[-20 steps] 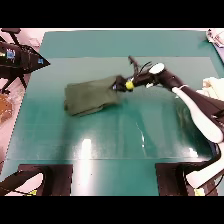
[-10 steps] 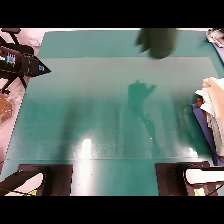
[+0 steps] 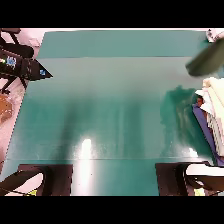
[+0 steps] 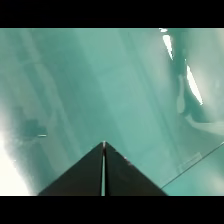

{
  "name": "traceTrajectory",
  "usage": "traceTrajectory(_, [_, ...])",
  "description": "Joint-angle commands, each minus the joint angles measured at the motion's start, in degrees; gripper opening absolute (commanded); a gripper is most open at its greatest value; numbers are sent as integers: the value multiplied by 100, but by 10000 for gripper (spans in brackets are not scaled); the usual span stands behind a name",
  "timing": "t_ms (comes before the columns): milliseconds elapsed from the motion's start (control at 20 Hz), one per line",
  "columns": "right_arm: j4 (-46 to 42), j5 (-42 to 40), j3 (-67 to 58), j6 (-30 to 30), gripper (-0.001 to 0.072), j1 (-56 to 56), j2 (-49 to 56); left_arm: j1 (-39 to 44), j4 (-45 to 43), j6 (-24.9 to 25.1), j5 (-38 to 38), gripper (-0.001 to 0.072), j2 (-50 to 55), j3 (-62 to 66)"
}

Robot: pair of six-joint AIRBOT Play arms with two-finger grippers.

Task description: Fold the shirts.

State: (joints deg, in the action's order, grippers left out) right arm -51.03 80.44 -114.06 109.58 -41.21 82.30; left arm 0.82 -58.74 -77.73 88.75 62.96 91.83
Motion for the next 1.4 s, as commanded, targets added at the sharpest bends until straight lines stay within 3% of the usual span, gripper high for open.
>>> traceTrajectory(0, [-1967, 1851, -35, 446, 16, -763, -247, 13, 181, -26, 2, 27, -4, 0])
traceTrajectory(300, [-2785, 2461, 133, -116, 16, -1185, -634, 13, 229, -22, 2, 26, -4, 0])
traceTrajectory(500, [-3432, 2450, 1561, -315, 17, -1185, -1314, 13, 232, -22, -13, 26, -4, 0])
traceTrajectory(900, [-4505, 1462, 4360, -221, 18, -1185, -2212, 13, 236, -24, 162, 26, -4, 0])
traceTrajectory(1300, [-4577, 1115, 4760, -157, 23, -1182, -2240, 13, 306, -28, 175, 27, -4, 0])
traceTrajectory(1350, [-4555, 1176, 4662, -155, 168, -1182, -2240, 13, 376, -26, 175, 26, -4, 0])
